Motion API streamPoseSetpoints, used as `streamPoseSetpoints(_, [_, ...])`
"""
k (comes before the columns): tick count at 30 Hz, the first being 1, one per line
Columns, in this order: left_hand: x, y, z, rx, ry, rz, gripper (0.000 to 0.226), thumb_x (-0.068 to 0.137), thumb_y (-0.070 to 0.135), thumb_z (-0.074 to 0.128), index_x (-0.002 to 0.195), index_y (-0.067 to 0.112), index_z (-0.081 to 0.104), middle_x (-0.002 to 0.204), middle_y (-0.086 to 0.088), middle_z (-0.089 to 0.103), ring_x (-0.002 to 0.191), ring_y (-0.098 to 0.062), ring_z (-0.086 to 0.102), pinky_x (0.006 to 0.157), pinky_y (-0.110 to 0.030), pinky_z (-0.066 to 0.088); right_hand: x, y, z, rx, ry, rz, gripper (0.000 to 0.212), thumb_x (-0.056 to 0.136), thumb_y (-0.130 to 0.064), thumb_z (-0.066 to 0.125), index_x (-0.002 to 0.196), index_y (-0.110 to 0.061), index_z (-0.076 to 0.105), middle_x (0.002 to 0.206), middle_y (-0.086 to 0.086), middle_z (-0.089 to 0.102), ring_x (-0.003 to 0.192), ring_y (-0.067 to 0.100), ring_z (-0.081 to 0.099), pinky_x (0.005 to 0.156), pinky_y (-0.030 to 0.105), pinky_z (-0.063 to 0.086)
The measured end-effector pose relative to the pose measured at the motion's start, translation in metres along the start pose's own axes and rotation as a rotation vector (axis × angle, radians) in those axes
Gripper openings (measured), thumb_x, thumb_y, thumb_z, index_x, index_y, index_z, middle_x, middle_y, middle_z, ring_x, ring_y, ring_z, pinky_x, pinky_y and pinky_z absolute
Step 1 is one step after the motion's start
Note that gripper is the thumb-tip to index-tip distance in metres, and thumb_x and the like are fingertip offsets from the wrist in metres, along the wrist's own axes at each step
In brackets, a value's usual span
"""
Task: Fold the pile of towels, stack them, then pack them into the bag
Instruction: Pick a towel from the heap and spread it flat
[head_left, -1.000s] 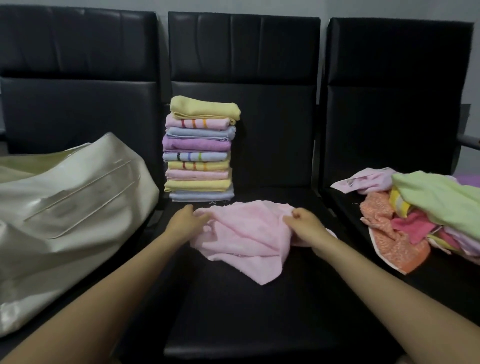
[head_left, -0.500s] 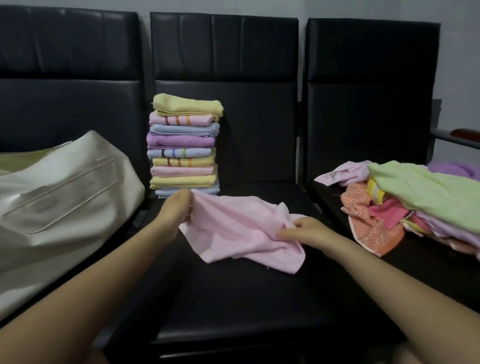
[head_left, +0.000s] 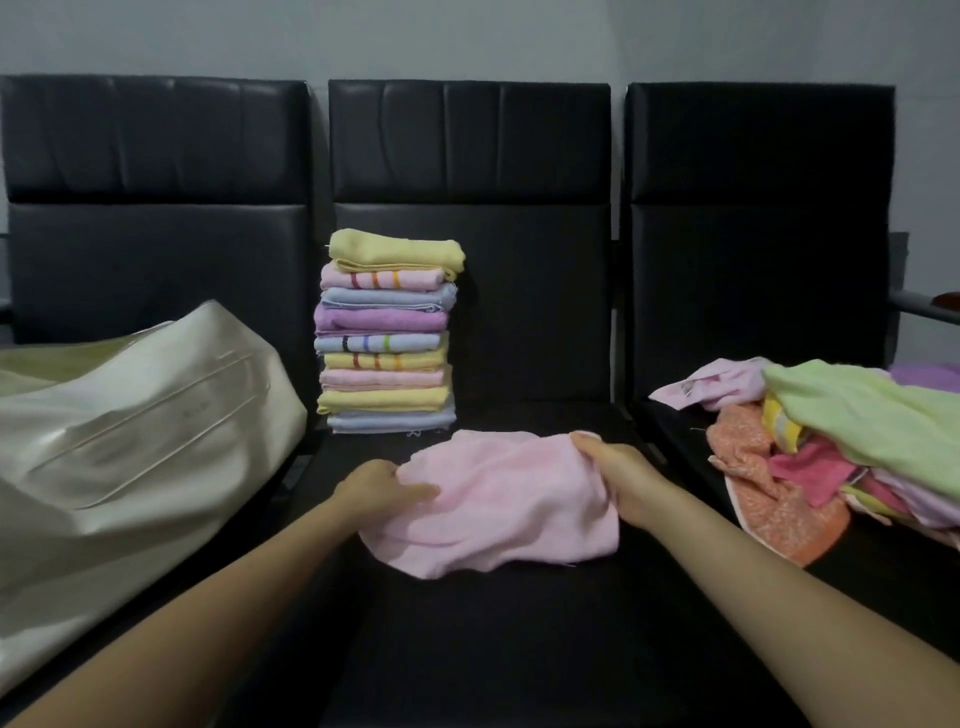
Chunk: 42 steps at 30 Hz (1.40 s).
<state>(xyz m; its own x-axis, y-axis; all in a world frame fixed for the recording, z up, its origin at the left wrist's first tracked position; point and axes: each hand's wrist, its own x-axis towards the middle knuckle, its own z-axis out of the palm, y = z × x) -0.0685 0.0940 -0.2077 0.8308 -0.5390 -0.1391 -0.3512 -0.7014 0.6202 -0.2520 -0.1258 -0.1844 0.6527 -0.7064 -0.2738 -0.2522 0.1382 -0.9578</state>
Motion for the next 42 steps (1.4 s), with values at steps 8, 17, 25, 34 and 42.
streamPoseSetpoints(8, [-0.031,0.029,-0.029,-0.89,0.104,0.095,0.023,0.097,0.02,0.047,0.111,0.017,0.064,0.114,-0.006,0.067,0.104,-0.019,0.061,0.088,-0.037,0.049,-0.041,-0.031,-0.001,-0.197,0.061,-0.105,0.022,0.095,-0.022,0.051,0.082,-0.024,0.068,0.071,-0.003,0.06,0.063,0.013,0.056,0.047,0.017,0.039])
streamPoseSetpoints(17, [-0.119,0.042,-0.072,-1.16,-0.097,0.222,0.028,0.1,0.019,0.044,0.122,0.014,0.061,0.107,-0.003,0.073,0.093,-0.012,0.071,0.069,-0.025,0.056,-0.127,-0.064,-0.046,0.335,-0.094,-0.116,0.028,0.098,-0.031,0.055,0.086,-0.007,0.062,0.066,0.004,0.072,0.078,0.018,0.064,0.068,0.03,0.048])
streamPoseSetpoints(25, [-0.12,0.0,-0.037,-0.445,-0.109,-0.004,0.03,0.063,0.021,0.075,0.089,0.009,0.065,0.092,-0.014,0.067,0.067,-0.019,0.063,0.058,-0.025,0.049,-0.103,-0.018,-0.082,-0.009,0.11,-0.105,0.017,0.091,-0.012,0.057,0.074,-0.01,0.057,0.07,0.006,0.057,0.061,0.019,0.057,0.055,0.023,0.041])
streamPoseSetpoints(34, [-0.064,0.002,-0.01,-0.079,0.027,-0.051,0.016,0.091,0.024,0.056,0.103,0.017,0.062,0.101,-0.005,0.058,0.069,-0.015,0.054,0.052,-0.021,0.041,-0.029,0.011,-0.044,-0.874,0.24,-0.166,0.014,0.085,-0.024,0.055,0.092,-0.013,0.06,0.103,0.01,0.061,0.093,0.029,0.059,0.075,0.03,0.046])
streamPoseSetpoints(42, [-0.006,0.0,-0.001,0.088,0.197,-0.084,0.046,0.094,0.052,0.05,0.067,0.014,0.055,0.068,0.001,0.054,0.062,-0.012,0.049,0.052,-0.025,0.031,0.006,-0.003,0.049,-0.604,0.005,-0.165,0.044,0.085,-0.043,0.058,0.117,-0.012,0.055,0.111,0.003,0.058,0.101,0.022,0.059,0.084,0.03,0.046])
